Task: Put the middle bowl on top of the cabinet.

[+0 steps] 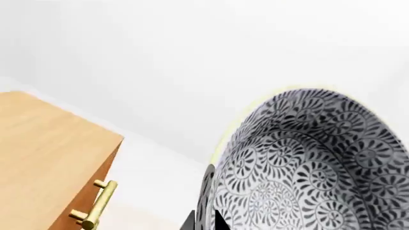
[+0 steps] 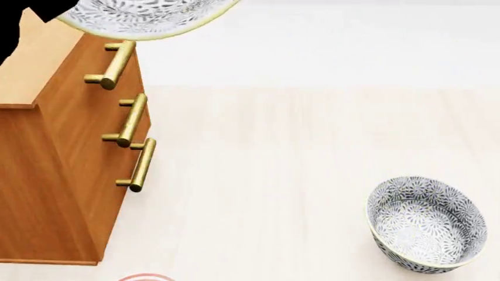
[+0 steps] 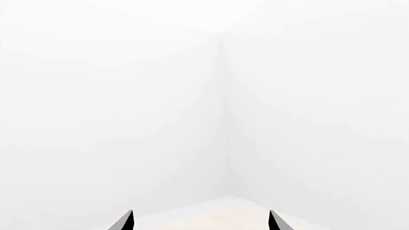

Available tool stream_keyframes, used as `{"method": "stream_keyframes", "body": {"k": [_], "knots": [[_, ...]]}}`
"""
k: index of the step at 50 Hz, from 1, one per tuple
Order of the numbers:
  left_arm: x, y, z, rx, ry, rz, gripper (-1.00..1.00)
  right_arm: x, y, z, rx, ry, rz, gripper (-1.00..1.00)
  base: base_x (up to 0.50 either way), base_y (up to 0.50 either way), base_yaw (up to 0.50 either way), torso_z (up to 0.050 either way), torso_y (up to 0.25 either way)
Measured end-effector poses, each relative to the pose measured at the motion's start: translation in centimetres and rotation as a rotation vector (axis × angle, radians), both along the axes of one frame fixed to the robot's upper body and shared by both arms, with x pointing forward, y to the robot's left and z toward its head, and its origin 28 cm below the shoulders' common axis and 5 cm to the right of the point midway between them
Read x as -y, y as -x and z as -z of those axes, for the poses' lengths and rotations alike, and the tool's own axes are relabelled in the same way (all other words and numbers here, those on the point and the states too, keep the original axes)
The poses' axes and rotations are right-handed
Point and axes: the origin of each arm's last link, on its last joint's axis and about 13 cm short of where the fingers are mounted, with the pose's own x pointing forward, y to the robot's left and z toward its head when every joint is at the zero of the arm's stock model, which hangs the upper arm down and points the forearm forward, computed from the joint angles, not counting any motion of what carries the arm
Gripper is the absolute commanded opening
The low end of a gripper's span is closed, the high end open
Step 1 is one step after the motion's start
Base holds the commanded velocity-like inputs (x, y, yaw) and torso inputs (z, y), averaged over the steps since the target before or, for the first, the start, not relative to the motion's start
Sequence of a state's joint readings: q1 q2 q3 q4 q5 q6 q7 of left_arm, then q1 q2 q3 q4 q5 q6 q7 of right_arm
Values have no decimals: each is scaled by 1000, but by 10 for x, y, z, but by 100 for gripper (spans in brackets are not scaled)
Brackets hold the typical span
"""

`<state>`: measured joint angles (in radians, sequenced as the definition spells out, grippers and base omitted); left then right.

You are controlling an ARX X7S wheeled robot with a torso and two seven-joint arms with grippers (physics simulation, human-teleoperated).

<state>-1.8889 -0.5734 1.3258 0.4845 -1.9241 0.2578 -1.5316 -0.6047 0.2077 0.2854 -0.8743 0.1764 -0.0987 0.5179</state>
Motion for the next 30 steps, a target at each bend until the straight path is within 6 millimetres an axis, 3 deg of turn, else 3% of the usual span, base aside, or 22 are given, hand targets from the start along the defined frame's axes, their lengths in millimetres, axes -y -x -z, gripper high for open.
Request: {"method": "stream_keyframes", "body": {"k": [14, 30], "knots": [[-37, -63, -21, -323, 315, -366, -100, 0, 0, 0, -2, 1, -2, 100, 0, 0, 0, 0, 0], [-72, -103, -34, -441, 507, -574, -100, 0, -2, 0, -6, 4, -5, 100, 0, 0, 0, 0, 0]]}}
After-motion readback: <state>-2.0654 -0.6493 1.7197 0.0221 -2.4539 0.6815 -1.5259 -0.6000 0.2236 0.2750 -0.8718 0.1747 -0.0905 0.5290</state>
